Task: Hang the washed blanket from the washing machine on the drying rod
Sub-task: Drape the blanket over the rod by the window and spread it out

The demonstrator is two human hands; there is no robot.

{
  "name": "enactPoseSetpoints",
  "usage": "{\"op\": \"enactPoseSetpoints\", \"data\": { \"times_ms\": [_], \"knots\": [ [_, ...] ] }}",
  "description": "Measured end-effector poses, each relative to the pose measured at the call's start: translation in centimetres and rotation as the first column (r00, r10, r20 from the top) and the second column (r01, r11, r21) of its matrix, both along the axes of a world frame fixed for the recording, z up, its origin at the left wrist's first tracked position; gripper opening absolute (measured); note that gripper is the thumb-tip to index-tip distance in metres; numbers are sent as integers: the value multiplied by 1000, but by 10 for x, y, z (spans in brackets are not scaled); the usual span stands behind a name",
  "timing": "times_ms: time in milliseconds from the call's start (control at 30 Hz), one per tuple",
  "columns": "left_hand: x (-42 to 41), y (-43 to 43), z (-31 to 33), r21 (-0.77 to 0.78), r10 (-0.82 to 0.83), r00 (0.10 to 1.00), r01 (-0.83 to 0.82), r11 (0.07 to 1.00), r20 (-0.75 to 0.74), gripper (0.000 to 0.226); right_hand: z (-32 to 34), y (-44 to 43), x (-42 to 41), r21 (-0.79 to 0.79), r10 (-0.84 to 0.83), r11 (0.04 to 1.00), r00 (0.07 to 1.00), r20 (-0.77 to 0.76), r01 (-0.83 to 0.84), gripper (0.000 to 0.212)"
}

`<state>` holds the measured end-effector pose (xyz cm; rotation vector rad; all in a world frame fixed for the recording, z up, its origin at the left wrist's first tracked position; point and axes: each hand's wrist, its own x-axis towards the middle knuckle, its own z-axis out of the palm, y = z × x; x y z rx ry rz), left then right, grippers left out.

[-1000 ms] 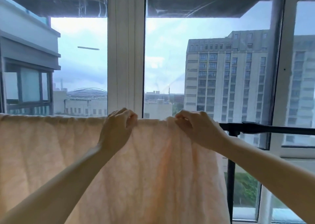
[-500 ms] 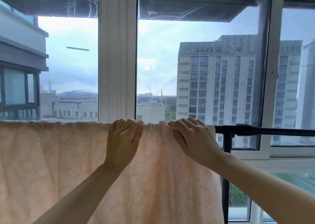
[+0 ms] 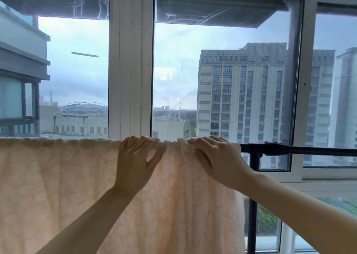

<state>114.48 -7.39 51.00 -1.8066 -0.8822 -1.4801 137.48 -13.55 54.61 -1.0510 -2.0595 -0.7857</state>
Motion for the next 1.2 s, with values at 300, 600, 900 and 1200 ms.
{"op": "enactPoseSetpoints", "data": {
  "times_ms": [300, 600, 900, 1200],
  "knots": [
    [-3, -6, 4, -60, 10, 999, -12, 998, -37, 28, 25, -12, 35, -136, -148, 981, 987, -57, 139, 32],
    [5, -18, 19, -197, -30, 997, 15, 980, -74, 42, 35, -9, 49, -406, -323, 871, 945, -46, 277, 58],
    [18, -28, 30, -298, -269, 959, 284, 911, 91, 28, 39, -8, 29, -385, -224, 913, 953, -203, 133, 24],
    [12, -36, 42, -415, -348, 819, 542, 730, 457, 12, 43, -14, 22, -315, -191, 949, 843, -503, 27, 25]
  ]
}}
